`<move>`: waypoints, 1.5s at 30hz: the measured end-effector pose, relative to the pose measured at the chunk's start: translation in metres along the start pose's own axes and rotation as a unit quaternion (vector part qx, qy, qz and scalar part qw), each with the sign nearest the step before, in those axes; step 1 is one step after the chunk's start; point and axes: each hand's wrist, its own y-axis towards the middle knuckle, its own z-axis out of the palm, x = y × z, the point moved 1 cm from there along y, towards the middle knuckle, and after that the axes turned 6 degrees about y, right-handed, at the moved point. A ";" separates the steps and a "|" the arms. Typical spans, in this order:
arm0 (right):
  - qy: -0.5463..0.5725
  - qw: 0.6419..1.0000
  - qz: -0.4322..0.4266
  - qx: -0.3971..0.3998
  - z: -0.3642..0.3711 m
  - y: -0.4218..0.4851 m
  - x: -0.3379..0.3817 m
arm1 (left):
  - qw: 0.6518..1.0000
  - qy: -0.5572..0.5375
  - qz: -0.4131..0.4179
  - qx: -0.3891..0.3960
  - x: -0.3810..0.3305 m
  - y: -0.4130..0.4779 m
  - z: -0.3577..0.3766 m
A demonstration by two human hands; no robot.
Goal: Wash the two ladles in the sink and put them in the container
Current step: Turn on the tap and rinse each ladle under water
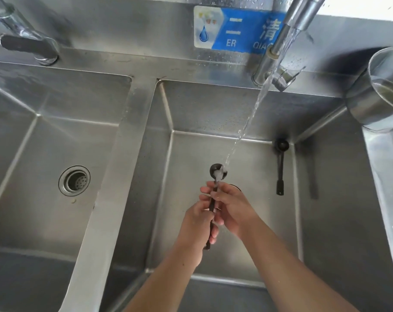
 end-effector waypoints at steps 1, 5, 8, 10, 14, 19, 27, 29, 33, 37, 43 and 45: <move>0.007 1.000 -0.002 0.003 0.002 0.001 0.000 | 1.000 -0.002 0.001 -0.002 0.001 -0.002 0.000; 0.027 1.000 0.001 -0.012 0.006 0.005 -0.005 | 1.000 -0.009 -0.002 -0.002 0.002 -0.007 -0.005; 0.017 0.999 0.020 -0.020 0.008 0.005 -0.010 | 1.000 -0.002 -0.004 -0.006 0.002 -0.009 -0.013; 0.019 0.999 0.024 -0.022 0.009 0.005 -0.010 | 1.000 0.012 -0.007 -0.012 0.003 -0.010 -0.017; 0.035 0.999 0.020 -0.015 0.009 0.010 -0.008 | 0.999 0.031 -0.012 0.000 0.008 -0.013 -0.023; 0.058 0.998 0.018 -0.005 0.005 0.015 -0.007 | 1.000 0.027 -0.013 0.004 0.011 -0.012 -0.025; 0.066 0.998 0.013 -0.021 0.002 0.021 -0.004 | 0.999 0.021 -0.030 0.022 0.018 -0.012 -0.027; 0.067 0.997 0.016 -0.021 0.003 0.020 -0.004 | 0.999 0.024 -0.033 0.021 0.018 -0.012 -0.028; 0.064 0.998 0.013 -0.022 0.005 0.019 -0.002 | 0.999 0.031 -0.033 0.016 0.017 -0.012 -0.028; 0.060 0.998 0.014 -0.028 0.005 0.019 0.001 | 0.999 0.032 -0.032 0.012 0.015 -0.011 -0.026; 0.028 0.997 0.012 -0.066 0.007 0.024 0.009 | 0.996 0.068 -0.028 0.046 0.016 -0.009 -0.024; 0.003 0.996 0.012 -0.086 0.010 0.026 0.011 | 0.995 0.079 -0.027 0.051 0.015 -0.004 -0.025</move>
